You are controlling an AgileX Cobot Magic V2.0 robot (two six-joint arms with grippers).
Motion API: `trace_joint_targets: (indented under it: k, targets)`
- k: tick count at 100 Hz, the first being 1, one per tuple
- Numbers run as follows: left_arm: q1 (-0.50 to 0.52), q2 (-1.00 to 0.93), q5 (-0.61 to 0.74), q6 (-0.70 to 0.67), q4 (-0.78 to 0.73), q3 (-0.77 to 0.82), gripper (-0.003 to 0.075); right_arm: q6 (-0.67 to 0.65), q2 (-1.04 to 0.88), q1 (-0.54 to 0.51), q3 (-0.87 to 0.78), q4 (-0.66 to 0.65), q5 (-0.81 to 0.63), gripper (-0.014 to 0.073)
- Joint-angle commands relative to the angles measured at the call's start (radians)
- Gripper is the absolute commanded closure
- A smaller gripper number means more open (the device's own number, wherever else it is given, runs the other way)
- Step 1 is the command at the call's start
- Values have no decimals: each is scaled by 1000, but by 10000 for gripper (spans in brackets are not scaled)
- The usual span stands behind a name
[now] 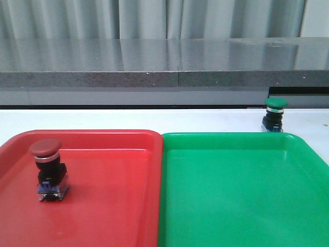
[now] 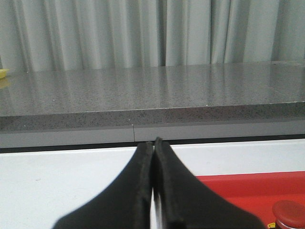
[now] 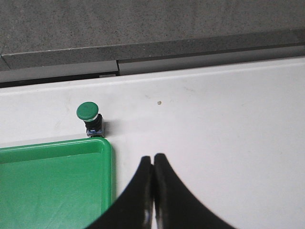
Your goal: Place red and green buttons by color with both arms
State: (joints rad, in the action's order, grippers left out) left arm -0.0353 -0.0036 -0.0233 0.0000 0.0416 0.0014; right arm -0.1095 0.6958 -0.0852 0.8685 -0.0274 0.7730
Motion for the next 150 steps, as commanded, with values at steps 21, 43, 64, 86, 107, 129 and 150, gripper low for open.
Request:
trace_joint_targets:
  k: [21,43,64,86,107,129,150]
  targets:
    - [1,-32,72,0,10,11,741,1,269,59,180,17,-52,542]
    - [1,-32,72,0,10,11,741,1,454,154,262,17,-58,8]
    - [1,-32,72,0,10,11,741,-97,628,210,331,12,-59,-53]
    - [1,-32,72,0,10,11,741,-174,809,236,431,11,-53,-53]
    - [1,-32,72,0,10,11,741,-176,959,251,539,11,-34,-53]
    - [1,-32,72,0,10,11,741,-175,1096,251,632,11,37,-53]
    - [1,-32,72,0,10,11,741,-175,1193,249,672,12,48,-53]
